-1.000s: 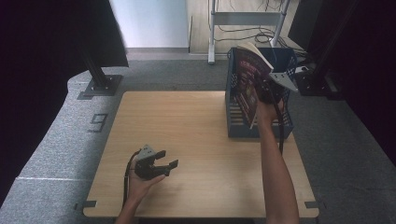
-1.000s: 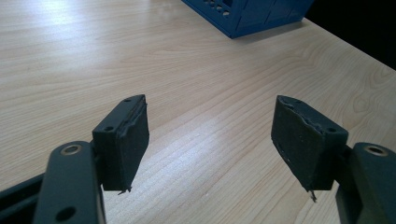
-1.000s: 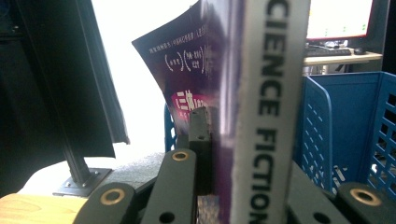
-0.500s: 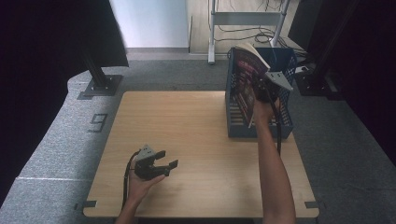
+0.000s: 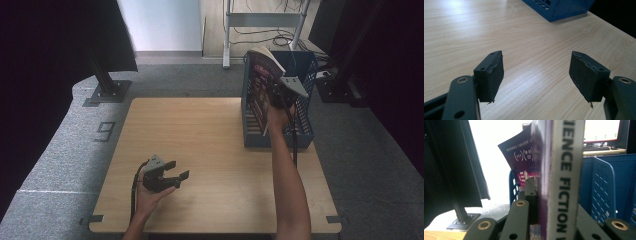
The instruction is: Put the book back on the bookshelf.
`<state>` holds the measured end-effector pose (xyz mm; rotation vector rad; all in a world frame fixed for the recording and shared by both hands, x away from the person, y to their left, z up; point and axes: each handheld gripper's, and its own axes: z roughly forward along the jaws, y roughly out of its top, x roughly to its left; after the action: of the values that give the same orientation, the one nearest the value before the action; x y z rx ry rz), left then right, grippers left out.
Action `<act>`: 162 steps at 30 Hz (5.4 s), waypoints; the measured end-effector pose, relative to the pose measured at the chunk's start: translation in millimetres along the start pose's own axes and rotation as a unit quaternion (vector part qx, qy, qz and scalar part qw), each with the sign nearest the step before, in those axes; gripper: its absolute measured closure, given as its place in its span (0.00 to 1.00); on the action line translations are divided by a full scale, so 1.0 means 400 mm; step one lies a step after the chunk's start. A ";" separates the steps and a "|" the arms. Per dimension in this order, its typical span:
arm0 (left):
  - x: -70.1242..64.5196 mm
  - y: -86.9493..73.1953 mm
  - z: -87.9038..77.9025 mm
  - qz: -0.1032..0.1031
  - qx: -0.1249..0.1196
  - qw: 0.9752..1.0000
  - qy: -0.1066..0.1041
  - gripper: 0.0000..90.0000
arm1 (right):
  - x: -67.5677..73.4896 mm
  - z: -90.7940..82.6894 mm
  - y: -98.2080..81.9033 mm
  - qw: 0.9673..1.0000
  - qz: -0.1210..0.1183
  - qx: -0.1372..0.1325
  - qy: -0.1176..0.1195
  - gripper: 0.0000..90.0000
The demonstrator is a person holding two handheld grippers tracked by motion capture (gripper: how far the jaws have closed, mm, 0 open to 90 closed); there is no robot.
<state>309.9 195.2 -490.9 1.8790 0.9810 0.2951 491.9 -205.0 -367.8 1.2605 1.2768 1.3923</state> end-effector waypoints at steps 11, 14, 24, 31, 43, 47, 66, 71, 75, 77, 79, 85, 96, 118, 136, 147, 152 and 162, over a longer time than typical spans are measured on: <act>0.009 0.000 -0.006 -0.004 -0.005 1.000 0.004 0.31 | 0.007 0.027 -0.009 1.000 -0.006 -0.009 -0.010 0.91; 0.009 0.000 -0.004 -0.003 -0.004 1.000 0.002 0.31 | 0.004 0.032 -0.011 1.000 -0.001 -0.012 -0.011 0.91; 0.016 -0.001 -0.004 -0.007 -0.005 1.000 0.003 0.31 | -0.001 0.053 -0.052 1.000 0.003 -0.002 -0.020 0.91; 0.015 -0.002 -0.001 -0.007 -0.001 1.000 0.003 0.31 | 0.013 0.063 -0.091 1.000 -0.005 0.017 -0.014 0.91; 0.010 -0.001 0.001 -0.005 -0.002 1.000 0.001 0.31 | 0.033 0.033 -0.133 0.999 -0.017 0.040 0.005 0.90; 0.004 -0.001 0.002 -0.001 0.000 1.000 0.001 0.31 | 0.037 0.015 -0.131 0.998 -0.021 0.059 0.011 0.89; -0.003 0.001 0.002 0.004 -0.002 1.000 -0.001 0.31 | 0.047 0.002 -0.126 0.994 -0.049 0.094 -0.005 0.91; -0.001 0.001 -0.001 0.002 -0.005 1.000 0.001 0.31 | 0.036 0.012 -0.124 0.996 -0.032 0.085 -0.019 0.91; 0.004 0.001 -0.005 -0.002 -0.008 1.000 0.004 0.31 | 0.026 0.027 -0.120 0.996 -0.025 0.081 -0.026 0.91; 0.009 0.000 -0.006 -0.004 -0.009 1.000 0.005 0.31 | 0.024 0.036 -0.119 0.996 -0.026 0.079 -0.030 0.91; 0.013 0.000 -0.006 -0.006 -0.009 1.000 0.006 0.31 | 0.020 0.045 -0.119 0.996 -0.024 0.077 -0.036 0.91; 0.021 -0.004 0.000 -0.006 -0.004 1.000 0.006 0.31 | 0.015 0.075 -0.122 0.996 -0.021 0.066 -0.053 0.91; 0.029 -0.007 -0.002 -0.011 -0.006 1.000 0.009 0.31 | 0.059 0.094 -0.148 0.996 -0.066 0.052 -0.028 0.90; 0.010 -0.003 0.000 -0.004 -0.004 1.000 -0.001 0.31 | 0.080 0.062 -0.150 0.991 -0.077 0.098 0.056 0.61; 0.006 -0.003 0.003 -0.002 -0.002 1.000 -0.002 0.31 | 0.072 0.035 -0.144 0.992 -0.082 0.090 0.037 0.78; 0.015 -0.003 -0.003 -0.005 -0.006 1.000 0.001 0.31 | 0.078 0.064 -0.141 0.992 -0.092 0.086 0.029 0.79; 0.015 -0.003 -0.003 -0.005 -0.006 1.000 0.002 0.31 | 0.085 0.068 -0.150 0.991 -0.092 0.089 0.038 0.72; 0.008 -0.003 0.002 -0.002 -0.003 1.000 -0.001 0.31 | 0.088 0.047 -0.135 0.991 -0.088 0.087 0.049 0.59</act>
<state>311.9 197.4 -493.1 1.8724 0.9822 0.2940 503.2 -161.0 -417.1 1.1745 1.5656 1.2510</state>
